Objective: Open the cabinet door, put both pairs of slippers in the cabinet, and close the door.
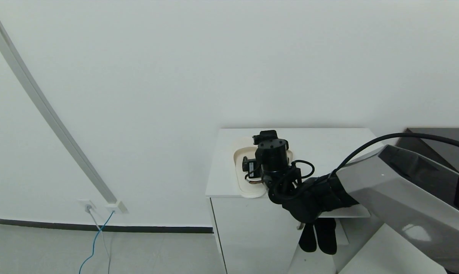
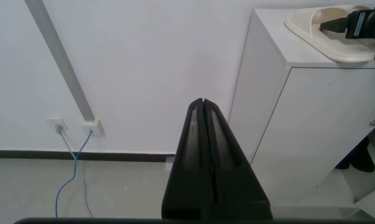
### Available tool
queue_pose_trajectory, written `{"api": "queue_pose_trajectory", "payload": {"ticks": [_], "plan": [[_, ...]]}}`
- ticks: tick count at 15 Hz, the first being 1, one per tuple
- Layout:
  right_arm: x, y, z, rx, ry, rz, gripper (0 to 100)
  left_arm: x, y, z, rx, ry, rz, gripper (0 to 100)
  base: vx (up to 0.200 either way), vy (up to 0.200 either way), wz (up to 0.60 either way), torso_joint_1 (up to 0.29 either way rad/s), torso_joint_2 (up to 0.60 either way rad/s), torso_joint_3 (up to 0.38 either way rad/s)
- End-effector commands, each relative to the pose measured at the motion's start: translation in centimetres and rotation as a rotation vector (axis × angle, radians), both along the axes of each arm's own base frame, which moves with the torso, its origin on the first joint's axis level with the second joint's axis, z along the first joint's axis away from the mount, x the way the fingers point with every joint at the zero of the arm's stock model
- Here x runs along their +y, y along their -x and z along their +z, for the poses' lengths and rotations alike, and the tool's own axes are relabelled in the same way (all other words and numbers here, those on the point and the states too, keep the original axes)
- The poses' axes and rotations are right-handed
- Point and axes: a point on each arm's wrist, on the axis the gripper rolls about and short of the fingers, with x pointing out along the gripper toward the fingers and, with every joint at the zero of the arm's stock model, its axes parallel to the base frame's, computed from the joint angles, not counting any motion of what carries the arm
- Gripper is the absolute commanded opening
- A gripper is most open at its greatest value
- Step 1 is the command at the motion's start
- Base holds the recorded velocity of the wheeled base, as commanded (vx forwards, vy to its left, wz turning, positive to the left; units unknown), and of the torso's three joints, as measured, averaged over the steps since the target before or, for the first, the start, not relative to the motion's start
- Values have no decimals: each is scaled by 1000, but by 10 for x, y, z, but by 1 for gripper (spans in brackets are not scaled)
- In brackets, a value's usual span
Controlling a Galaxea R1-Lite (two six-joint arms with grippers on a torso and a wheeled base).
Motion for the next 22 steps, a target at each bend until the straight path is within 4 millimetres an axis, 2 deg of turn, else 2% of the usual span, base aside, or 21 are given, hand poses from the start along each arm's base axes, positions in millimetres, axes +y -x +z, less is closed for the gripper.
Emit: {"api": "queue_pose_trajectory", "payload": {"ticks": [1,2,3,10,12,13,15,17,18,21,22], "plan": [[1,-2,-5,2,2,-1,100,0,0,0,0,0,1,0,0,0,0,0,0,0],[0,-3,-4,-2,1,-4,100,0,0,0,0,0,1,0,0,0,0,0,0,0],[0,-4,-2,-8,-1,-5,0,0,0,0,0,0,1,0,0,0,0,0,0,0],[0,-7,-5,-15,-4,-6,0,0,0,0,0,0,1,0,0,0,0,0,0,0],[-1,-5,2,-30,-17,-8,0,0,0,0,0,0,3,0,0,0,0,0,0,0],[-6,1,14,-40,-25,-5,0,0,0,0,0,0,3,0,0,0,0,0,0,0],[-19,20,39,-52,-40,17,0,0,0,0,0,0,3,0,0,0,0,0,0,0],[-32,47,62,-56,-50,89,0,0,0,0,0,0,3,0,0,0,0,0,0,0],[-43,69,72,-49,-51,136,0,0,0,0,0,0,1,0,0,0,0,0,0,0],[-76,124,90,-30,-58,273,0,0,0,0,0,0,1,0,0,0,0,0,0,0],[-87,137,92,-24,-57,309,0,0,0,0,0,-1,-1,0,0,0,0,0,0,0]]}}
